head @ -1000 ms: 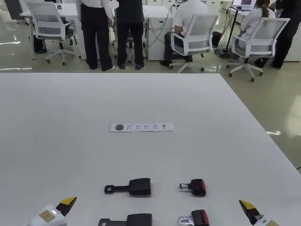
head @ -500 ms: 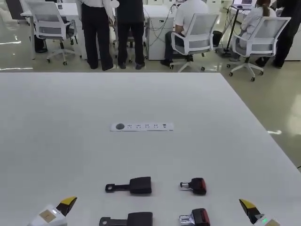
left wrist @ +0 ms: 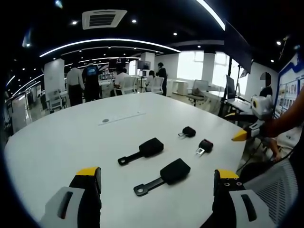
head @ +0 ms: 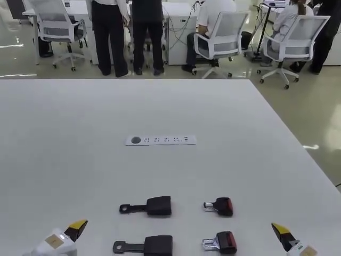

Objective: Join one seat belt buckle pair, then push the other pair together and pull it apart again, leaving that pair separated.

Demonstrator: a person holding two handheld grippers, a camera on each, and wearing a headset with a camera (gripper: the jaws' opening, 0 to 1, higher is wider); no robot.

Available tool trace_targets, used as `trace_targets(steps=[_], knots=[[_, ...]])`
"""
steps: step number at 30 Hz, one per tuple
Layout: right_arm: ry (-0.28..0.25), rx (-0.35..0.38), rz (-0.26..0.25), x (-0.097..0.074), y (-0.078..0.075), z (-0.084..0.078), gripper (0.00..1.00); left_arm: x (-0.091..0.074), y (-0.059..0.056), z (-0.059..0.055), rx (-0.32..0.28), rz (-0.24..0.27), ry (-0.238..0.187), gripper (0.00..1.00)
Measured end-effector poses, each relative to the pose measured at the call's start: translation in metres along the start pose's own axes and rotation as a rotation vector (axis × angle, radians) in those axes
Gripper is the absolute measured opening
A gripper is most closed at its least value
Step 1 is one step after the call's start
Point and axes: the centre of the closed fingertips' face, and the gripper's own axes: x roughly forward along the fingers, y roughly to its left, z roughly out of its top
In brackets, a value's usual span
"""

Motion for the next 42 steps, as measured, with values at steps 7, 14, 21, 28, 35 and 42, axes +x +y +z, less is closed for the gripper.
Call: trace_targets(steps=[7, 14, 21, 28, 35, 42], knots=[[0.012, 0.003, 0.002, -0.004, 0.002, -0.008, 0.96, -0.002, -0.005, -0.002, -0.002, -0.003, 0.002, 1.0], [0.024, 0.014, 0.001, -0.007, 0.004, -0.016, 0.96, -0.002, -0.008, -0.007, -0.008, -0.006, 0.007, 1.0], [0.024, 0.019, 0.001, -0.007, 0.004, -0.016, 0.96, -0.002, -0.007, -0.006, -0.012, -0.004, 0.007, 1.0], [0.018, 0.018, 0.002, -0.005, 0.002, -0.014, 0.96, -0.002, -0.009, -0.006, -0.013, -0.004, 0.01, 1.0], [0.018, 0.018, 0.005, -0.003, 0.003, -0.015, 0.96, -0.001, -0.008, -0.006, -0.011, -0.006, 0.013, 1.0], [0.023, 0.016, 0.012, -0.001, 0.004, -0.017, 0.96, 0.0, -0.008, -0.009, -0.015, -0.008, 0.016, 1.0]])
